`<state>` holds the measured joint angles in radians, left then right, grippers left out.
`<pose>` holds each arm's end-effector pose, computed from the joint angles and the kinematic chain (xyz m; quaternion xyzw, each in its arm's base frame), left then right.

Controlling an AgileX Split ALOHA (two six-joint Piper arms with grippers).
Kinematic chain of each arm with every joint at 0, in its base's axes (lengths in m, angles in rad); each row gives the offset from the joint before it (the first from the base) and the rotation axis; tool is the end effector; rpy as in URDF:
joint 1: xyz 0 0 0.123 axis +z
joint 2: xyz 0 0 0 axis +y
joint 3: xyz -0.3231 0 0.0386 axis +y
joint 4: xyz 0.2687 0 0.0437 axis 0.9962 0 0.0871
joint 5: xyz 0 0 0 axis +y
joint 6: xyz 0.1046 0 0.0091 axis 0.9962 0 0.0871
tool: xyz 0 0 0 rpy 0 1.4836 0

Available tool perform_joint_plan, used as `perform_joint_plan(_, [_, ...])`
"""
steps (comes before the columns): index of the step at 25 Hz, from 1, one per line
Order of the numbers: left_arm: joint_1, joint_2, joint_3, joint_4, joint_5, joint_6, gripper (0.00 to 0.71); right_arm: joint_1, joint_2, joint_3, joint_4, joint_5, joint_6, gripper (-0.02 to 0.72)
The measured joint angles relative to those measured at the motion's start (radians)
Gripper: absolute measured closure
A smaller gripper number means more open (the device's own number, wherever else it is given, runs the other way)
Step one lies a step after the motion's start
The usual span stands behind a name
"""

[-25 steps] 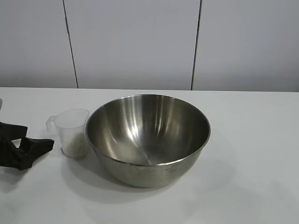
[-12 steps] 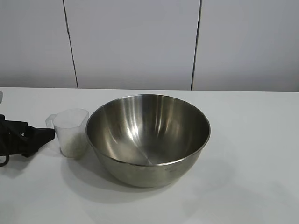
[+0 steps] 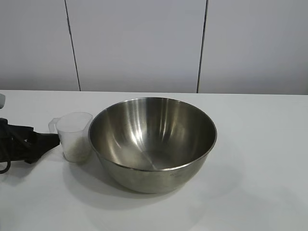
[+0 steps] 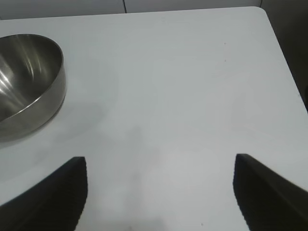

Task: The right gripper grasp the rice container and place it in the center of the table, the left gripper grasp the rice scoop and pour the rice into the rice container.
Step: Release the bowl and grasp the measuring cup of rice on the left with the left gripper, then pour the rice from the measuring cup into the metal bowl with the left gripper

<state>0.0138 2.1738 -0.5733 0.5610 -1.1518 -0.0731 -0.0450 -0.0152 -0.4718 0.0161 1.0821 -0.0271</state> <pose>0.3349 -0.0464 0.0593 0.2019 0.8001 -0.1602 0.5417 -0.0148 0.0022 0.2700 0.0074 0.8620 -0.0102 0.5067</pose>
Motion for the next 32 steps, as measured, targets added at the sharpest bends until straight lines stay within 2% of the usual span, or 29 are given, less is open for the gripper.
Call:
perform_joint_plan(7, [0.0,0.0,-0.034,0.02,0.0,-0.008,0.14,0.0,0.0,0.0,0.0,0.0,0.0,0.135])
perform_joint_plan(10, [0.0,0.0,-0.035,0.021,0.0,-0.008,0.184,0.0,0.0,0.0,0.0,0.0,0.0,0.135])
perform_joint_plan(14, [0.0,0.0,-0.035,0.024,0.0,-0.008,0.366,0.0,0.0,0.0,0.0,0.0,0.0,0.135])
perform_joint_plan(18, [0.0,0.0,-0.035,0.031,0.0,-0.008,0.617,0.0,0.0,0.0,0.0,0.0,0.0,0.135])
perform_joint_plan(20, [0.0,0.0,-0.035,0.032,0.0,-0.006,0.674,0.0,0.0,0.0,0.0,-0.001,0.0,0.135])
perform_joint_plan(24, [0.0,-0.037,-0.035,0.032,0.005,-0.003,0.699,0.0,0.0,0.0,0.0,0.0,0.0,0.135])
perform_joint_plan(29, [0.0,-0.173,-0.035,0.038,0.006,-0.002,0.701,0.0,0.0,0.0,0.0,0.0,0.0,0.135])
perform_joint_plan(32, [0.0,-0.283,-0.035,0.109,0.007,0.0,0.701,0.0,0.0,0.0,0.0,0.0,0.0,0.135])
